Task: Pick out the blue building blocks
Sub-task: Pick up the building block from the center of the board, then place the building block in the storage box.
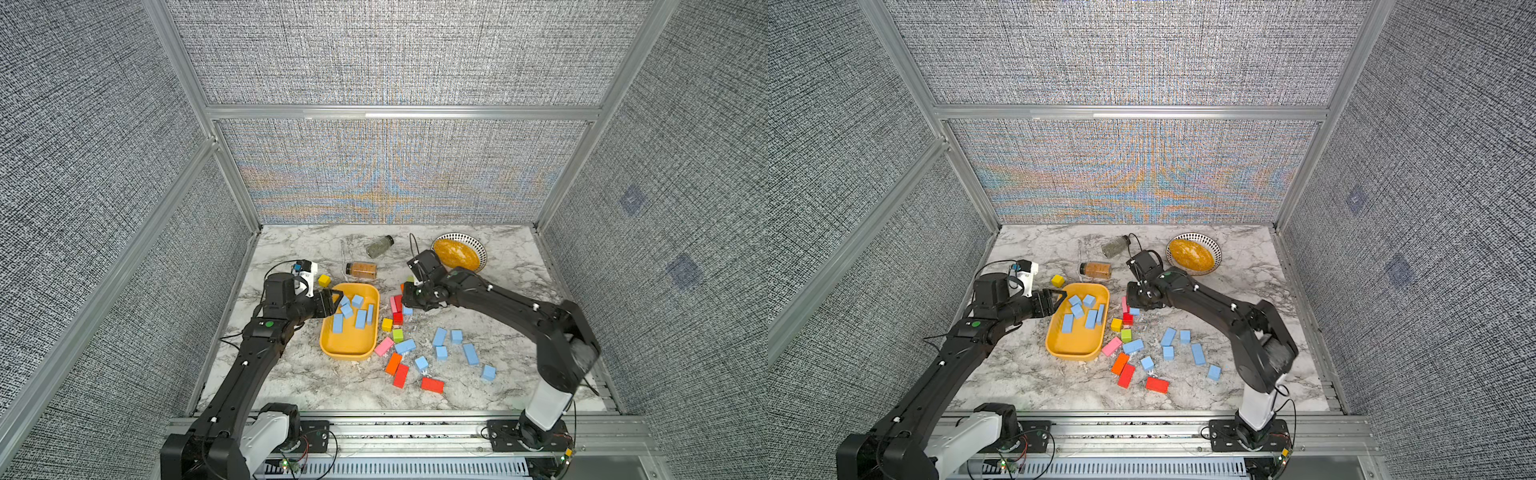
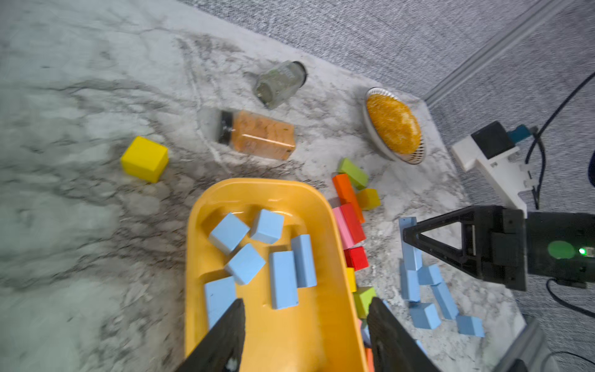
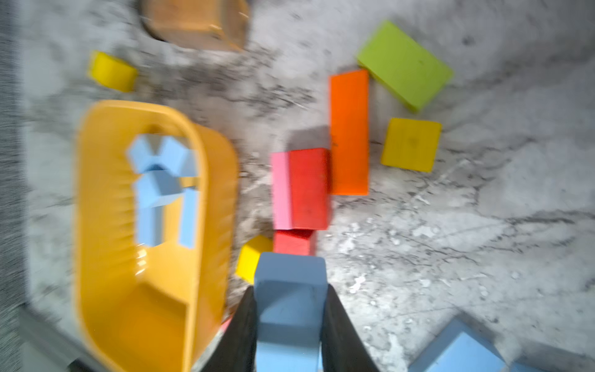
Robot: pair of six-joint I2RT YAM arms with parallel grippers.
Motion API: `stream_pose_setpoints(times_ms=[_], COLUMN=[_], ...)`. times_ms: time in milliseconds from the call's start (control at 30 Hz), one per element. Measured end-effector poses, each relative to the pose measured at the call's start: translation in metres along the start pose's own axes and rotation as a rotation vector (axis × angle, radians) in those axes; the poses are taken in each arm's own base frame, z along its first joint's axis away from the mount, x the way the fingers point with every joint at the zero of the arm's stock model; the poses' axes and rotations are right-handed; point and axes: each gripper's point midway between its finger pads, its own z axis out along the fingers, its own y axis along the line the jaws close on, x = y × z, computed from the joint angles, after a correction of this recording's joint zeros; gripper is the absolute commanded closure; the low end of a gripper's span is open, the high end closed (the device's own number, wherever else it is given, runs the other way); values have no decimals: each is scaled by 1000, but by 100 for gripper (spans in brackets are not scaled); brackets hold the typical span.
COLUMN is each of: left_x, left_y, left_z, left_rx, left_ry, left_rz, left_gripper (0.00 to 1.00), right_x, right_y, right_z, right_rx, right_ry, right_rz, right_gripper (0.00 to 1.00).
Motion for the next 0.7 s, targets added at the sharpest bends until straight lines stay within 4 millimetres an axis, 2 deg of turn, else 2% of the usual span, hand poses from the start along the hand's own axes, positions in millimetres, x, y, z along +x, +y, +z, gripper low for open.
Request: stream_pose_setpoints(times_ms=[100, 267, 367, 467, 700], left_x=[-10, -28, -29, -30, -23], left_y=[-35, -95, -126, -153, -197], left_z=[4, 0, -3, -9, -29], left_rx=[154, 416, 545, 654, 838], left_ry=[-25, -93, -106, -112, -132], left_rz=[43, 174, 244, 322, 532], left_gripper=[36, 35, 33, 33, 33], right_x=[-17, -38, -48, -53, -49], right_y=[38, 75, 82, 83, 101], right_z=[-37, -98, -123, -138, -176], right_rx=[-205, -429, -518, -580, -712], right_ry=[-123, -333, -417, -458, -565], right_rz=[-88, -268, -358, -461, -705], right_gripper=[88, 89, 89, 89, 89])
